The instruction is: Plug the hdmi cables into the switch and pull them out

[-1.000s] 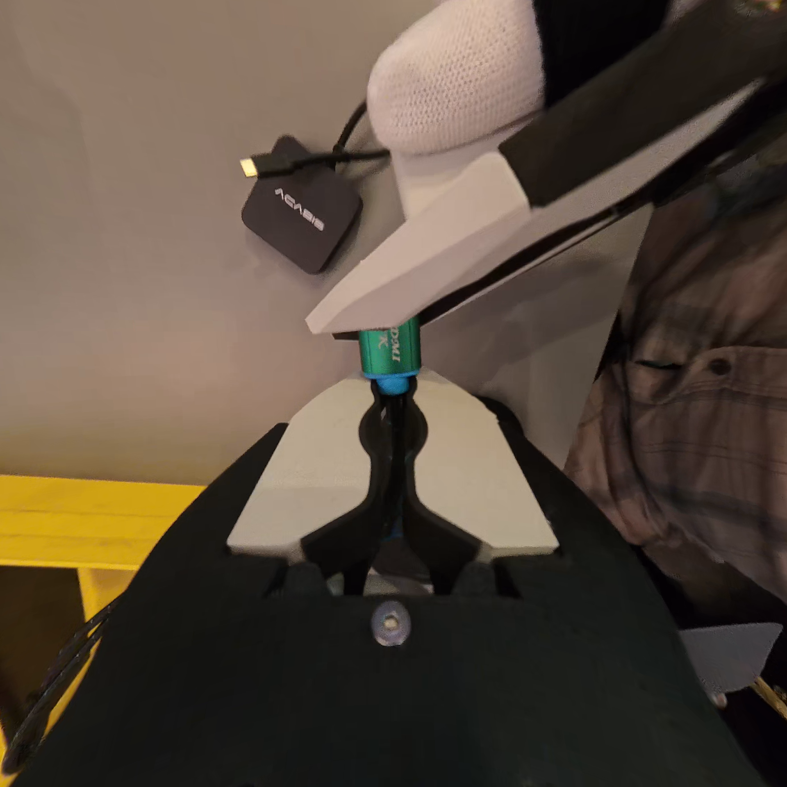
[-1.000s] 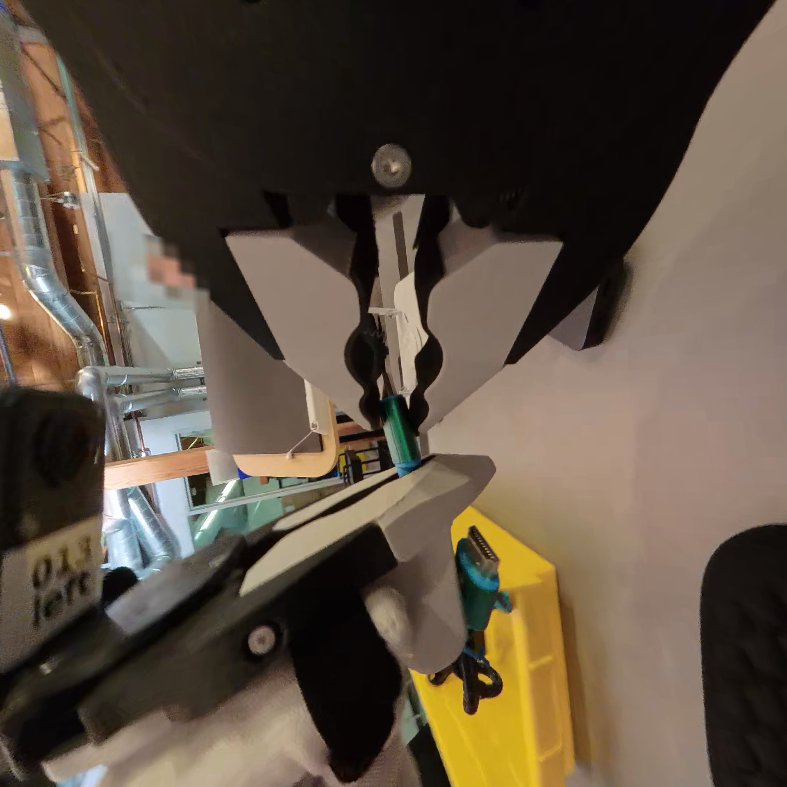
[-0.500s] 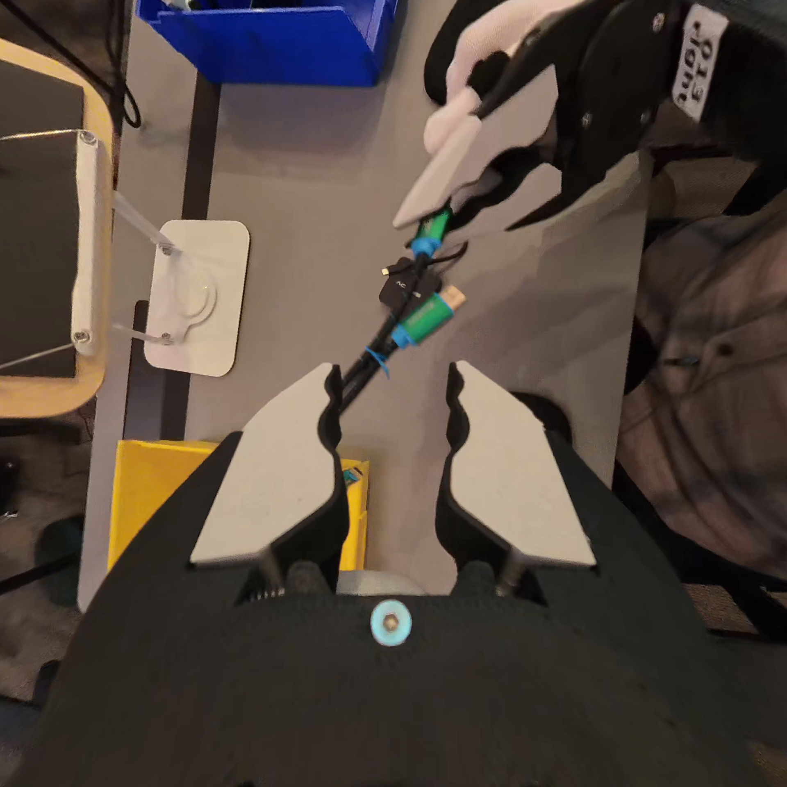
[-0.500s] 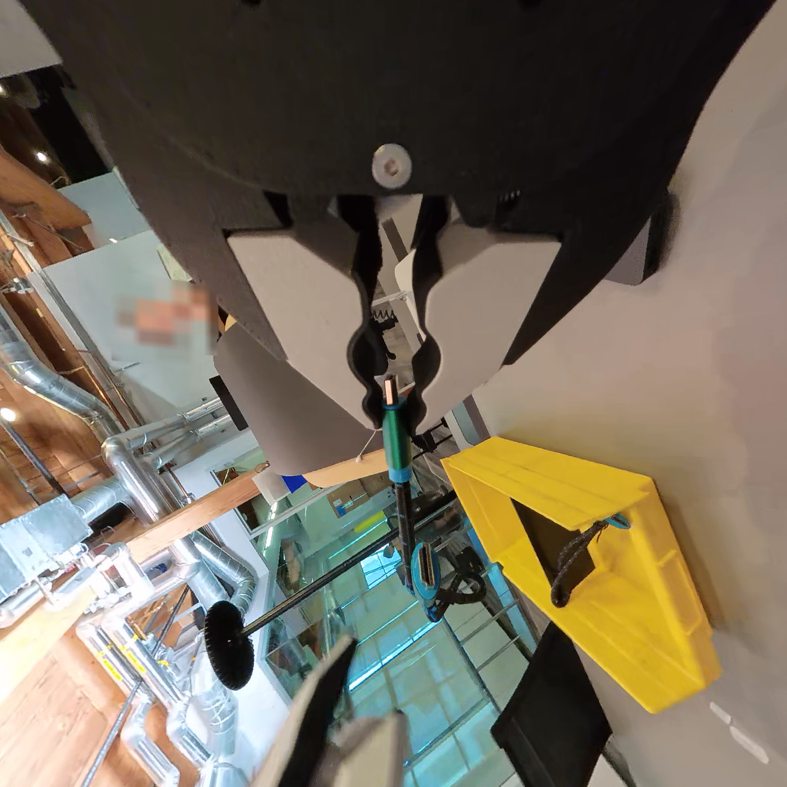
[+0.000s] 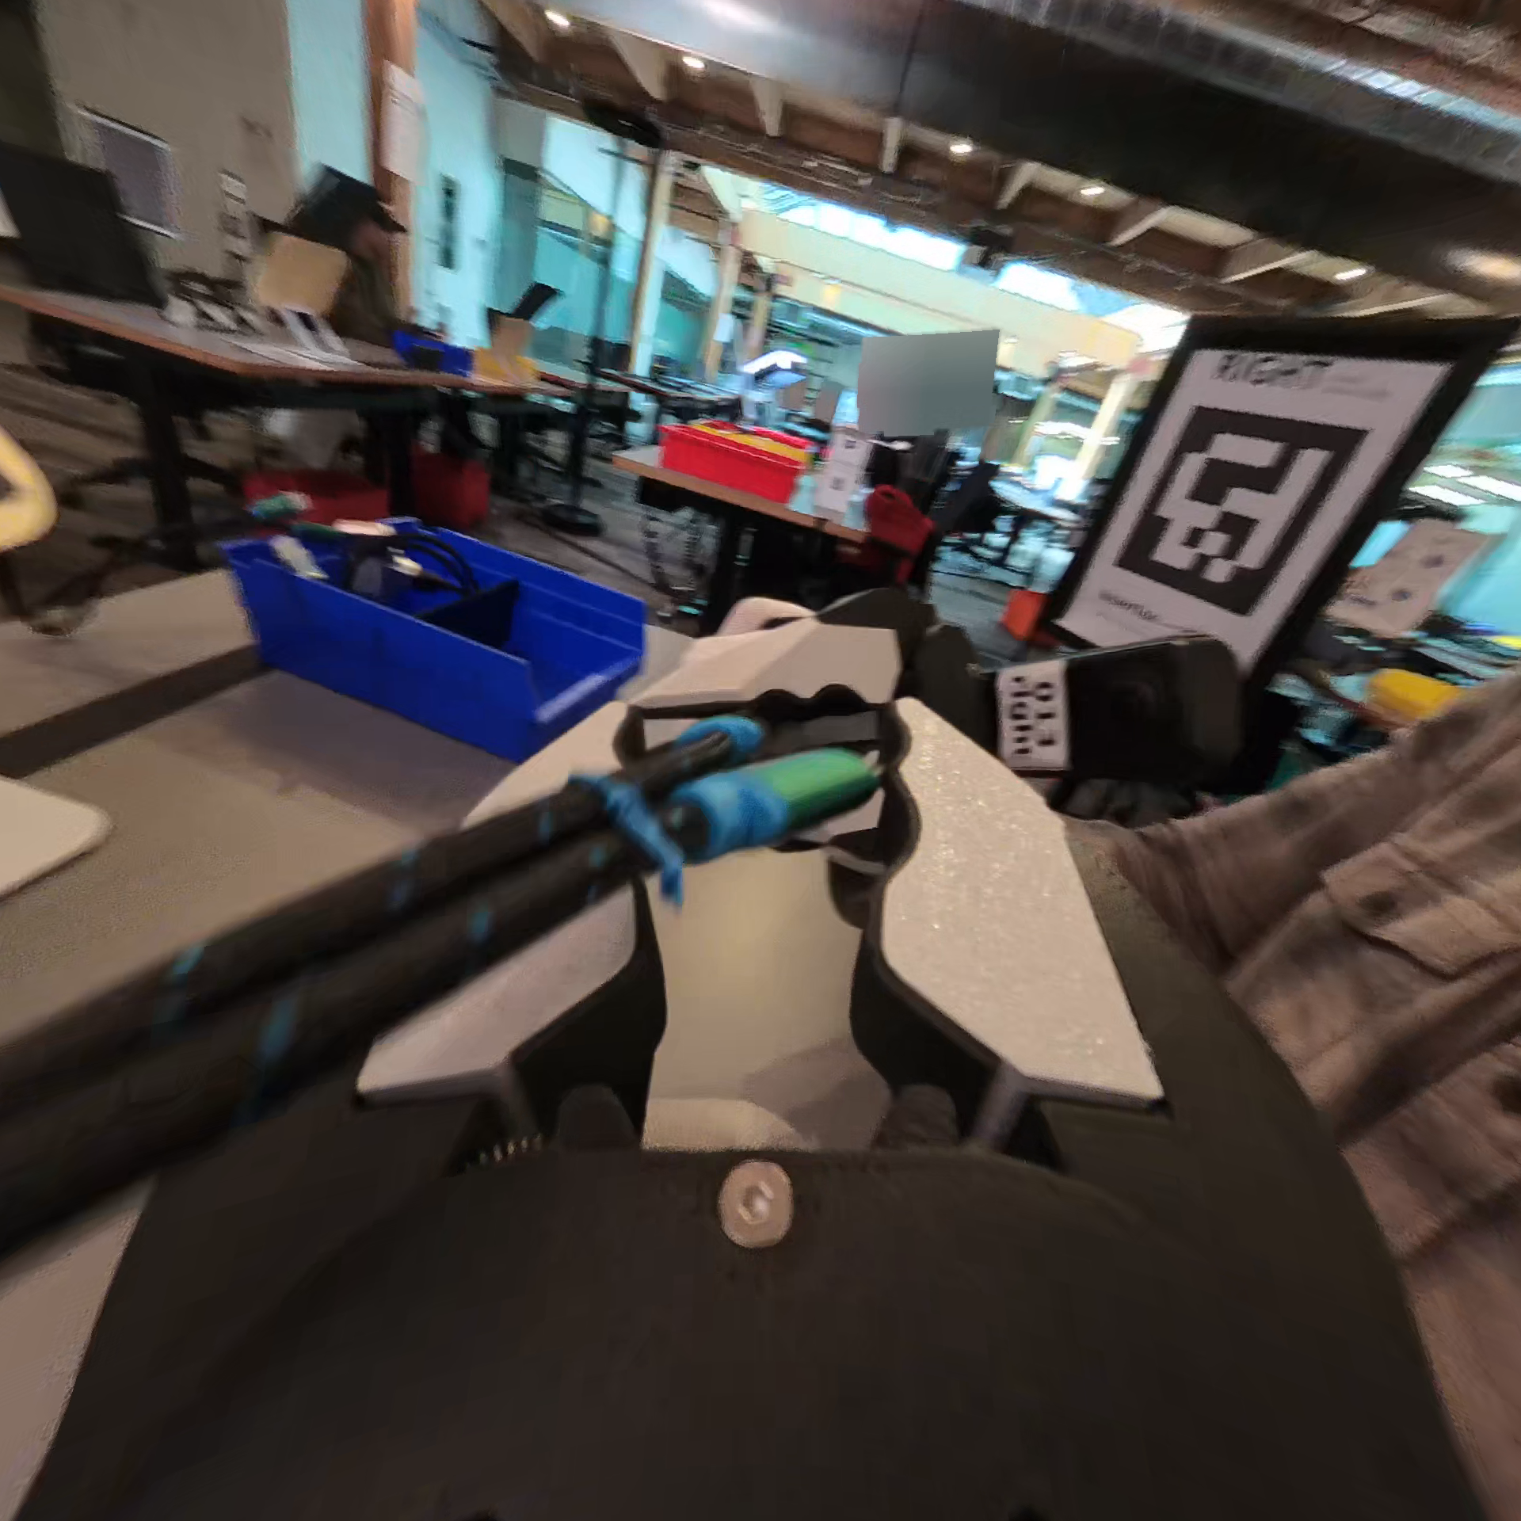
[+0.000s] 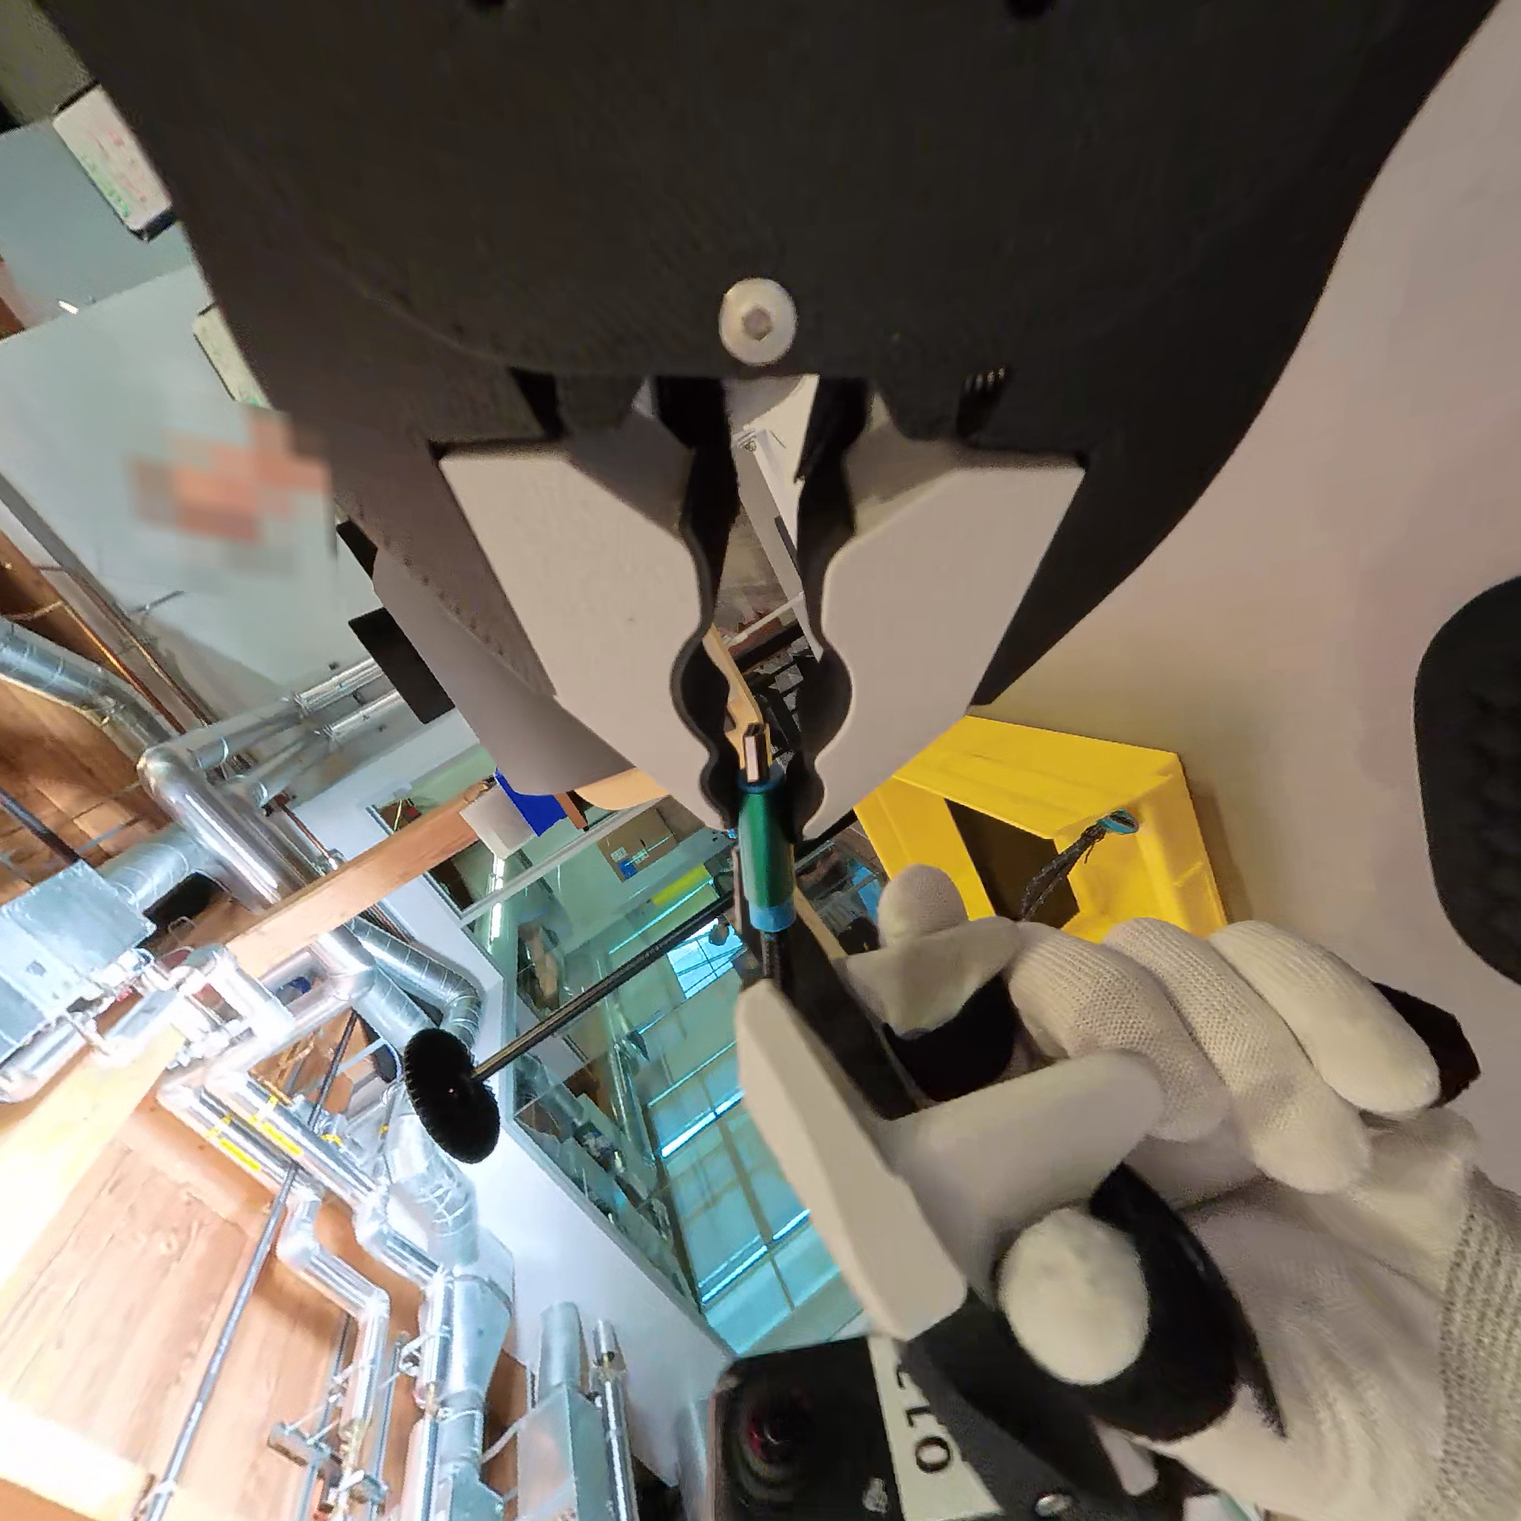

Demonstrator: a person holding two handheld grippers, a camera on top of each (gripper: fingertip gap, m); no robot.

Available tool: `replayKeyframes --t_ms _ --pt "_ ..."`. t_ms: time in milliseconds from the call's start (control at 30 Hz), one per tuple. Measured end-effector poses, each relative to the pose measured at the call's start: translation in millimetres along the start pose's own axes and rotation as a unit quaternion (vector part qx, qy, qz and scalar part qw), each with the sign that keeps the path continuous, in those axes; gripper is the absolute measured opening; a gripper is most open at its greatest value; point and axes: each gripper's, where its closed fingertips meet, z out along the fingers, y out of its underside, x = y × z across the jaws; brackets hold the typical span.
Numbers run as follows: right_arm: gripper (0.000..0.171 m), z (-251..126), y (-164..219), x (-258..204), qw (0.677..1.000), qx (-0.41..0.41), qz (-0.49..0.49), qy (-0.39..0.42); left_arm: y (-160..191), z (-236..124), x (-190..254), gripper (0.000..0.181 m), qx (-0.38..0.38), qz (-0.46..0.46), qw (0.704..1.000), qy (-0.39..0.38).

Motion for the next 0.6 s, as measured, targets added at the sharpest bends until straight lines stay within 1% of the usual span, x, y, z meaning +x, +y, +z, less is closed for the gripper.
replayKeyframes --t_ms 33,100,167,267,367,433,500,567,600 --pt "0.008 0 -1 -3 1.0 -0.002 -0.008 -0.005 3 2 3 0.048 -0.01 -0.005 1.0 0.01" --pt "0.008 0 3 -6 0.999 -0.012 -0.027 -0.013 7 4 -3 0.044 -0.016 0.016 0.999 -0.025" --pt "0.008 -2 6 -5 0.999 -0.016 -0.029 -0.017 9 7 -5 0.042 -0.014 0.004 0.999 -0.029" --pt "0.008 -4 11 -3 0.998 -0.028 -0.057 -0.014 10 11 -10 0.04 -0.008 -0.012 0.999 -0.034" --pt "0.008 -4 13 2 0.995 -0.04 -0.089 0.003 9 14 -12 0.036 0.009 -0.052 0.998 -0.031" --pt "0.008 -5 11 5 0.996 -0.038 -0.079 0.009 4 14 -10 0.038 0.031 -0.096 0.995 -0.012" --pt "0.008 -4 11 6 0.997 -0.038 -0.072 0.015 3 15 -10 0.064 0.027 -0.106 0.994 -0.015" --pt "0.008 -1 8 11 0.999 -0.036 -0.025 0.029 7 21 -13 0.093 0.015 -0.09 0.995 -0.032" --pt "0.008 1 8 13 0.999 -0.038 0.005 0.03 5 23 -13 0.095 0.035 -0.074 0.996 -0.041"
